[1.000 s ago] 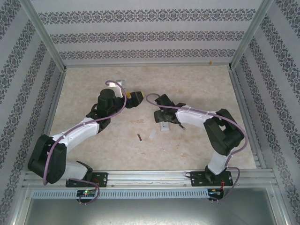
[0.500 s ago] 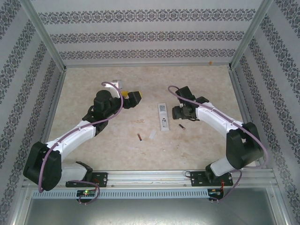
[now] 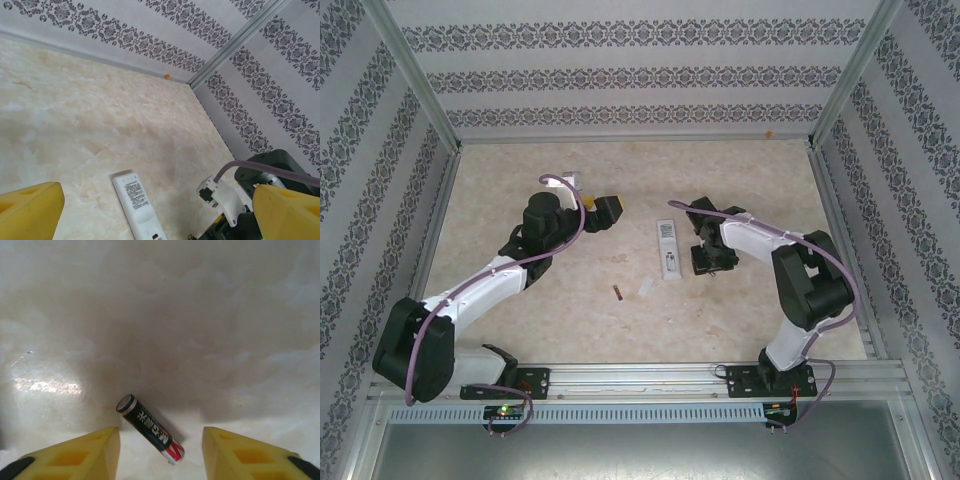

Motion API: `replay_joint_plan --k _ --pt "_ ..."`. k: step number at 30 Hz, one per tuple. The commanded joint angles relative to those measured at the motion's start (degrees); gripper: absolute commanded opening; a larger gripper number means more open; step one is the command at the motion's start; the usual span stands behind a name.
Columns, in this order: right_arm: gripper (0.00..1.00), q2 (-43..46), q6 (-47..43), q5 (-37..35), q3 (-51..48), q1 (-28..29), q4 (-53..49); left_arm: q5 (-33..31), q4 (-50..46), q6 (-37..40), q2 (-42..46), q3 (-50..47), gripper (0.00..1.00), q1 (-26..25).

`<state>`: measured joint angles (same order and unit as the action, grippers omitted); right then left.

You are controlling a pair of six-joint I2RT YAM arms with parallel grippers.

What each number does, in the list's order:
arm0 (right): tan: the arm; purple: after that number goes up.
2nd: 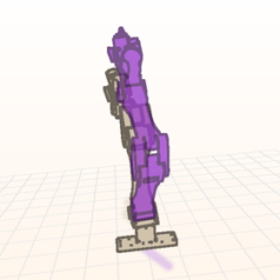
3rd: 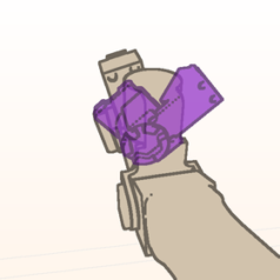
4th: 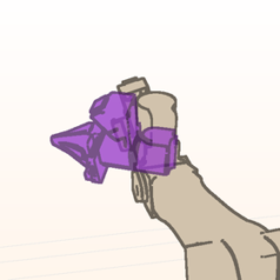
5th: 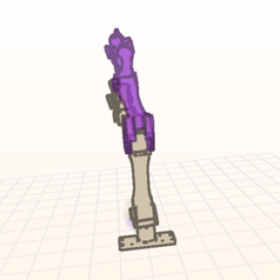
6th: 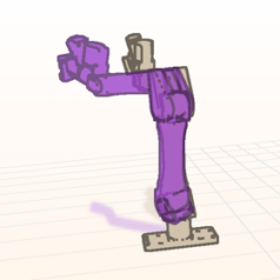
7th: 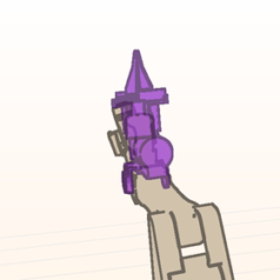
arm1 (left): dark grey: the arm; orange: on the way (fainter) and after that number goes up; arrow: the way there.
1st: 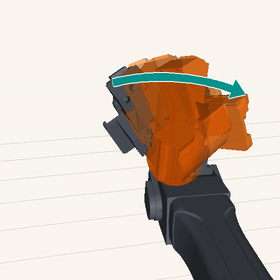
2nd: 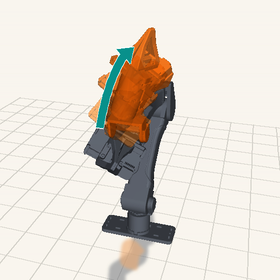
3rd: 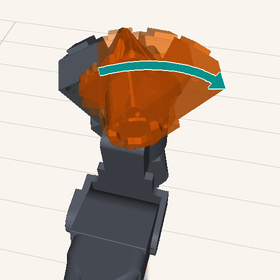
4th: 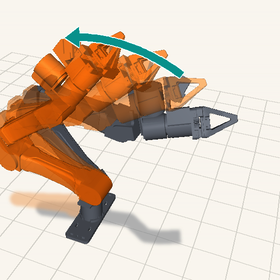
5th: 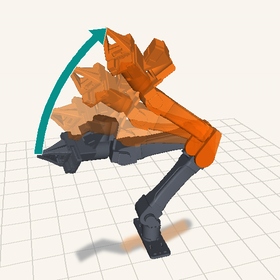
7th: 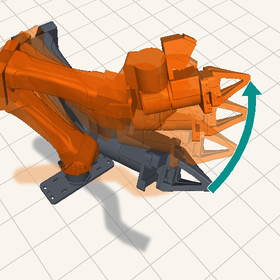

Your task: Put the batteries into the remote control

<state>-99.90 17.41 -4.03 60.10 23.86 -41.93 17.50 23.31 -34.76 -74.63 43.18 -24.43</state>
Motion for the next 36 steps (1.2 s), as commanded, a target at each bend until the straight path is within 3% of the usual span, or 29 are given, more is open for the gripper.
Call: replay_joint_plan --k 1,4,10,17,27,36 --pt "0.42 -2.21 -0.69 1.78 1.76 0.15 -0.87 0.33 1.58 -0.30 -0.41 0.30 0.97 -0.28" --pt "0.34 -2.87 -0.62 2.60 2.03 0.21 -0.70 0.19 1.53 -0.22 -0.52 0.20 0.97 -0.28" --pt "0.07 -0.84 0.01 4.27 2.46 0.56 -1.50 0.09 1.18 0.04 -0.38 -0.03 0.97 -0.31" --pt "0.07 9.43 9.16 12.79 1.48 3.74 4.60 0.38 0.39 0.20 -0.38 -0.09 0.97 -0.23" --pt "0.10 2.43 9.85 9.41 6.12 9.15 4.05 0.62 -0.28 0.27 0.09 -0.02 0.97 -0.26" --pt "0.16 -1.20 9.49 8.14 6.69 9.72 3.86 0.54 -0.32 0.40 -0.42 0.08 0.97 -0.23"
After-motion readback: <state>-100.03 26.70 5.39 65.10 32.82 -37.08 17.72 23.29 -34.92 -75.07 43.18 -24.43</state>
